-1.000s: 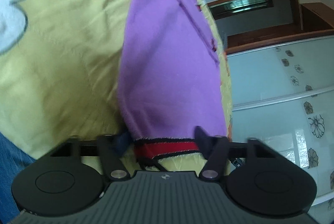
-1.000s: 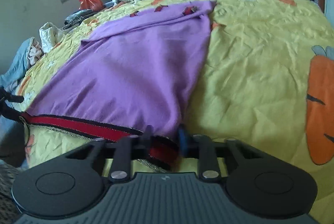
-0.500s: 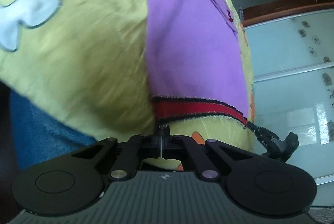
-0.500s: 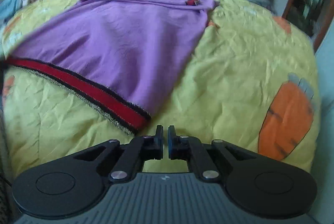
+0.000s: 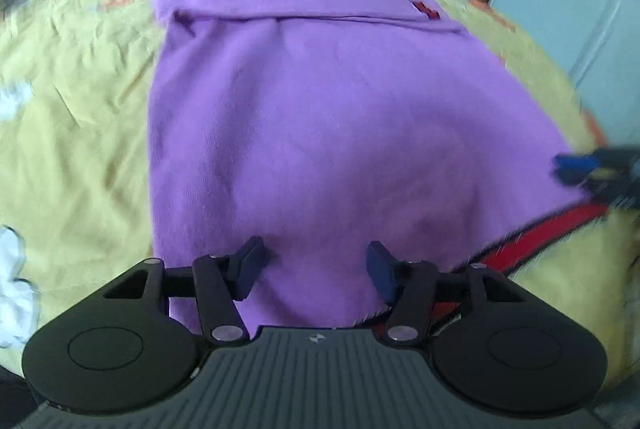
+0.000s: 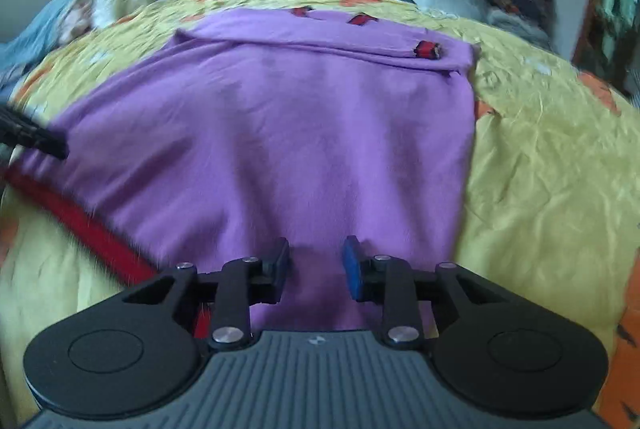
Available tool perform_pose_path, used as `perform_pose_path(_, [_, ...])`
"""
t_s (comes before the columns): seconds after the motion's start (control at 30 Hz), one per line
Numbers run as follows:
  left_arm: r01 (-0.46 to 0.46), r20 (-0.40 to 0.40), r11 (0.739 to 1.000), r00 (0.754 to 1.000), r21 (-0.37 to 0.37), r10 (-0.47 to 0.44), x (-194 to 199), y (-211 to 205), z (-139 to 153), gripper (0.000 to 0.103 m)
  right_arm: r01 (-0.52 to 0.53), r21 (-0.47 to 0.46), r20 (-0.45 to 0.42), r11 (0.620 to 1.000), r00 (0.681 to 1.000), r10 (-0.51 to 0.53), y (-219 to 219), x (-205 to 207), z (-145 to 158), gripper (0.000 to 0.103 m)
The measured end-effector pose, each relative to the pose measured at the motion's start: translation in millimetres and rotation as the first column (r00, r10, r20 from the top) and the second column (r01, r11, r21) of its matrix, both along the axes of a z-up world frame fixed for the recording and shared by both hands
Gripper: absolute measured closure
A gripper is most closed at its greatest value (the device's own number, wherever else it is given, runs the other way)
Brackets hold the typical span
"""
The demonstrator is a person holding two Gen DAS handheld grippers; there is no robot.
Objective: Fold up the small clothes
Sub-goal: 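Lay the folded hem down and open both tools, then move both tools back above the folded purple sweater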
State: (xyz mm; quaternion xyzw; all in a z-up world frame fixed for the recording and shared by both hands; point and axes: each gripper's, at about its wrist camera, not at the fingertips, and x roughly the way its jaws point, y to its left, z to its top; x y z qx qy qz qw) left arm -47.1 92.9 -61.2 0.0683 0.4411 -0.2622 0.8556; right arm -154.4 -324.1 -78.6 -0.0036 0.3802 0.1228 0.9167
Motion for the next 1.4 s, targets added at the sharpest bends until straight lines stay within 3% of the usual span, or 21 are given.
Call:
perform_pose_path(0.07, [-0.009, 0.027, 0.999, 1.0, 0.04, 0.008, -17.9, 10.2, -10.9, 0.043, -0.039, -0.071, -0.009, 0.997, 0.999, 0.038, -6.0, -16.1, 1.0, 0.075])
perform_pose_path(0.13, [0.009, 0.055, 0.994, 0.998, 0.108, -0.015, -33.0, 11.7, -16.8, 0.036, -0.065, -0.058, -0.064, 0.996, 0.996, 0.062, -17.8, -23.1, 6.5, 0.075])
perform_pose_path(0.27, [-0.015, -0.023, 0.996, 1.0, 0.085, 0.017, -31.6, 30.1, -2.7, 0.034, -0.17, -0.109, -0.163, 0.979, 0.975, 0.151, -22.8, -20.9, 18.1, 0.074])
perform_pose_path(0.33, [-0.028, -0.043, 1.0, 0.999, 0.012, 0.028, -33.9, 41.2, 14.0, 0.03, -0.126, -0.152, -0.137, 0.98, 0.985, 0.106, -20.3, -10.6, 32.0, 0.064])
perform_pose_path(0.37, [-0.015, -0.032, 1.0, 0.999, -0.016, 0.015, -36.3, 40.7, 24.9, 0.023, -0.102, -0.135, -0.083, 0.986, 0.992, 0.092, -20.5, -3.8, 41.4, 0.048])
perform_pose_path(0.4, [0.002, -0.007, 0.999, 1.0, -0.038, -0.003, -31.8, 36.3, 31.7, 0.018, -0.086, -0.115, -0.041, 0.99, 0.996, 0.082, -20.3, 2.9, 46.9, 0.018])
perform_pose_path(0.43, [0.004, 0.022, 0.999, 1.0, -0.053, -0.003, -25.1, 27.6, 37.6, 0.013, -0.052, -0.115, 0.006, 0.992, 0.999, 0.053, -17.8, 14.9, 50.2, 0.004])
perform_pose_path(0.47, [0.002, 0.049, 0.998, 0.999, -0.067, 0.001, -17.2, 19.5, 41.0, 0.012, -0.011, -0.13, 0.056, 0.991, 0.998, 0.018, -13.8, 30.5, 51.1, 0.0])
perform_pose_path(0.57, [-0.013, 0.1, 0.993, 0.995, -0.116, 0.024, 22.1, -8.8, 45.3, 0.012, 0.108, -0.12, 0.141, 0.987, 0.986, -0.091, -6.6, 84.2, 47.1, 0.0])
perform_pose_path(0.73, [-0.12, 0.206, 0.989, 0.969, -0.09, 0.136, 112.8, -43.4, 37.0, 0.012, 0.107, 0.022, 0.142, 0.994, 0.984, -0.109, 8.1, 179.9, 22.2, 0.0])
perform_pose_path(0.8, [-0.158, 0.182, 0.981, 0.967, -0.109, 0.177, 155.2, -44.0, 26.8, 0.011, 0.104, 0.036, 0.113, 0.994, 0.988, -0.108, 12.3, 207.0, 9.1, 0.0])
perform_pose_path(0.83, [-0.221, 0.172, 0.971, 0.957, -0.089, 0.234, 179.5, -41.3, 18.5, 0.015, 0.098, 0.043, 0.089, 0.994, 0.991, -0.101, 12.3, 217.9, 1.3, 0.0])
perform_pose_path(0.9, [-0.264, 0.132, 0.963, 0.954, -0.059, 0.27, 212.1, -33.0, 1.4, 0.017, 0.107, 0.012, 0.042, 0.994, 0.993, -0.107, 7.1, 229.4, -11.5, 0.0])
perform_pose_path(0.93, [-0.28, 0.13, 0.96, 0.951, -0.027, 0.281, 223.9, -28.0, -9.0, 0.023, 0.137, -0.007, 0.051, 0.991, 0.989, -0.136, 0.9, 227.6, -10.0, 0.0])
perform_pose_path(0.97, [-0.272, 0.196, 0.962, 0.945, 0.029, 0.261, 225.0, -27.9, -12.0, 0.007, 0.17, -0.05, 0.046, 0.984, 0.985, -0.168, -5.2, 227.5, -12.1, 0.0])
perform_pose_path(1.03, [-0.309, 0.199, 0.951, 0.934, 0.024, 0.298, 229.8, -10.5, -18.7, 0.0, 0.187, -0.03, 0.023, 0.982, 0.982, -0.186, -21.2, 223.6, -12.8, 0.0])
perform_pose_path(1.2, [-0.389, 0.175, 0.92, 0.91, 0.044, 0.377, 241.2, 12.7, -7.2, 0.001, 0.191, -0.068, 0.031, 0.979, 0.981, -0.189, -29.1, 215.8, -9.6, 0.0])
perform_pose_path(1.23, [-0.391, 0.176, 0.92, 0.908, 0.028, 0.381, 236.1, 14.0, -1.2, 0.012, 0.201, -0.094, 0.043, 0.975, 0.979, -0.198, -23.9, 212.2, -5.1, 0.0])
perform_pose_path(1.27, [-0.4, 0.203, 0.917, 0.898, 0.005, 0.39, 229.2, 15.3, 5.5, 0.024, 0.21, -0.106, 0.064, 0.972, 0.977, -0.204, -15.1, 210.6, -0.1, 0.0])
perform_pose_path(1.33, [-0.377, 0.275, 0.924, 0.884, -0.061, 0.379, 207.3, 8.0, 25.3, 0.021, 0.195, -0.073, 0.106, 0.978, 0.977, -0.186, -5.9, 203.8, 10.5, 0.0])
perform_pose_path(1.4, [-0.265, 0.277, 0.951, 0.913, -0.159, 0.301, 197.8, -8.3, 37.0, 0.02, 0.186, -0.018, 0.093, 0.982, 0.979, -0.184, 3.7, 207.0, 17.1, 0.0])
